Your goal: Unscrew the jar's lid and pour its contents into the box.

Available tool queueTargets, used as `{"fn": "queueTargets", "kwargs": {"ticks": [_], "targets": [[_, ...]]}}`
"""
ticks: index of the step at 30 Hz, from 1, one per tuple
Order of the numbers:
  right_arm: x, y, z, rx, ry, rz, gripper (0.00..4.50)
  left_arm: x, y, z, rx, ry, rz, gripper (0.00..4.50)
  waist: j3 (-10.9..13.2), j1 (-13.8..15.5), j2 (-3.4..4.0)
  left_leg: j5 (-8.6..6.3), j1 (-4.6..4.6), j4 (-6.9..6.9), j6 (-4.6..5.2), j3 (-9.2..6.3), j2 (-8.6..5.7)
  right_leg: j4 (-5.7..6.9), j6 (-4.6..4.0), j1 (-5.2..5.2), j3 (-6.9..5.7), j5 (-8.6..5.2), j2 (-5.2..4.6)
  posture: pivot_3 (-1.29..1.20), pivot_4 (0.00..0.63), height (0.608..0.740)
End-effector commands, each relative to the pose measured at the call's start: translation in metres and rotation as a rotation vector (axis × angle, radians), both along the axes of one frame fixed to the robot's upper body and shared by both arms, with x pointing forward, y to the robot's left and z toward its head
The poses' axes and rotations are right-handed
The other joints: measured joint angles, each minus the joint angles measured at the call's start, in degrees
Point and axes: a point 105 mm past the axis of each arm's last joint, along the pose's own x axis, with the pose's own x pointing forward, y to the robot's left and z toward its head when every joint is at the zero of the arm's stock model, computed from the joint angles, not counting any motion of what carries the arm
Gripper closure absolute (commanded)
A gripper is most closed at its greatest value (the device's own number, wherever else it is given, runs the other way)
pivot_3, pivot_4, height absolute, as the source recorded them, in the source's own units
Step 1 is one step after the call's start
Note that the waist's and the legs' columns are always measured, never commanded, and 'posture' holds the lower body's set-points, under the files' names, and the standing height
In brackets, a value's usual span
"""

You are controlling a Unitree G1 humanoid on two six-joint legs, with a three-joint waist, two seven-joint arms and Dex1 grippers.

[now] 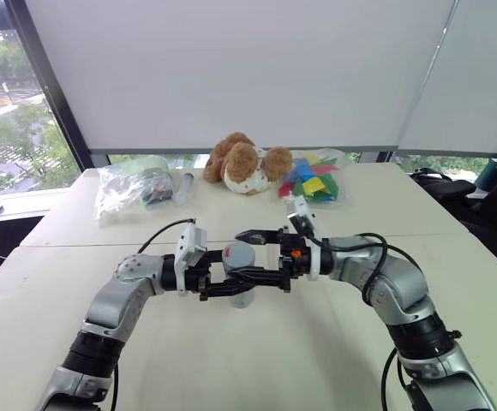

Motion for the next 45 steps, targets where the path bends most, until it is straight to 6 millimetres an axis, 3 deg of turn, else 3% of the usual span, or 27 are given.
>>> {"fn": "queueTargets", "kwargs": {"ticks": [1, 16, 19, 21, 22, 25, 28, 32, 36, 40, 45], "targets": [[-0.008, -0.001, 0.020, 0.023, -0.074, 0.023, 0.06, -0.004, 0.002, 0.009, -0.013, -0.041, -0.012, 2.05, 0.0, 0.0, 0.00, 0.00, 0.00, 0.00, 0.00, 0.00, 0.00, 0.00, 0.00, 0.00, 0.00, 0.00, 0.00, 0.00, 0.150, 0.740], [0.005, 0.013, 0.011, -0.017, -0.067, 0.010, 0.06, -0.004, 0.001, 0.009, -0.016, -0.043, -0.012, 2.05, 0.0, 0.0, 0.00, 0.00, 0.00, 0.00, 0.00, 0.00, 0.00, 0.01, 0.00, 0.00, 0.00, 0.00, 0.00, 0.00, 0.150, 0.740], [0.002, 0.015, 0.012, -0.008, -0.071, 0.025, 0.92, -0.004, 0.001, 0.009, -0.016, -0.044, -0.011, 2.05, 0.0, 0.0, 0.00, 0.00, 0.00, 0.00, 0.00, 0.00, 0.00, 0.01, 0.00, -0.01, 0.00, 0.00, 0.00, 0.00, 0.150, 0.740], [0.000, 0.016, 0.013, -0.001, -0.077, 0.033, 1.91, -0.004, 0.001, 0.009, -0.015, -0.044, -0.010, 2.05, 0.0, 0.0, 0.00, 0.00, 0.00, -0.01, 0.00, -0.01, 0.00, 0.01, 0.00, -0.01, 0.00, 0.00, 0.00, 0.00, 0.150, 0.740], [-0.002, 0.017, 0.014, 0.004, -0.080, 0.037, 2.18, -0.005, 0.001, 0.009, -0.014, -0.044, -0.009, 2.05, 0.0, 0.0, 0.00, 0.00, 0.00, -0.01, 0.00, 0.00, 0.00, 0.01, 0.01, -0.01, 0.00, 0.00, 0.00, 0.00, 0.150, 0.740], [-0.005, 0.017, 0.020, 0.042, -0.083, 0.048, 2.16, -0.005, 0.001, 0.009, -0.012, -0.043, -0.009, 2.05, 0.0, 0.0, 0.00, 0.00, 0.00, 0.00, 0.00, 0.00, 0.00, 0.01, 0.00, -0.01, 0.00, 0.00, 0.00, 0.00, 0.150, 0.740], [-0.018, 0.012, 0.048, 0.246, 0.026, 0.132, 2.16, -0.006, 0.001, 0.008, -0.007, -0.040, -0.009, 2.05, 0.0, 0.0, 0.00, 0.00, 0.00, 0.00, 0.00, -0.01, 0.01, 0.01, 0.00, -0.01, 0.00, 0.00, 0.00, 0.00, 0.150, 0.740], [-0.025, -0.002, 0.064, 0.385, 0.170, 0.182, 2.16, -0.008, 0.001, 0.008, -0.004, -0.036, -0.011, 2.05, 0.0, 0.0, 0.03, 0.00, 0.00, -0.02, 0.00, -0.02, 0.04, 0.04, 0.01, 0.00, 0.00, 0.01, -0.04, 0.00, 0.150, 0.740], [-0.019, -0.018, 0.074, 0.482, 0.162, 0.102, 2.16, -0.010, 0.000, 0.008, -0.002, -0.034, -0.012, 2.05, 0.0, 0.1, 0.03, 0.00, 0.00, -0.01, 0.00, -0.02, 0.04, 0.02, -0.03, 0.00, 0.00, 0.00, -0.06, 0.00, 0.150, 0.740], [0.002, -0.067, 0.064, 0.443, -0.030, -0.220, 2.16, -0.010, 0.002, 0.012, -0.009, -0.033, 0.001, 2.05, 0.0, 0.4, 0.03, 0.00, -0.03, -0.01, 0.00, -0.02, -0.01, -0.02, -0.03, 0.01, 0.00, -0.01, -0.09, 0.00, 0.150, 0.740], [0.007, -0.141, 0.034, 0.295, -0.170, -0.518, 2.16, -0.008, 0.007, 0.013, -0.018, -0.015, 0.025, 2.05, 0.0, 0.1, 0.02, 0.00, -0.17, 0.01, 0.00, 0.05, -0.16, -0.11, 0.02, -0.03, 0.02, -0.01, -0.18, 0.00, 0.150, 0.740]]}}
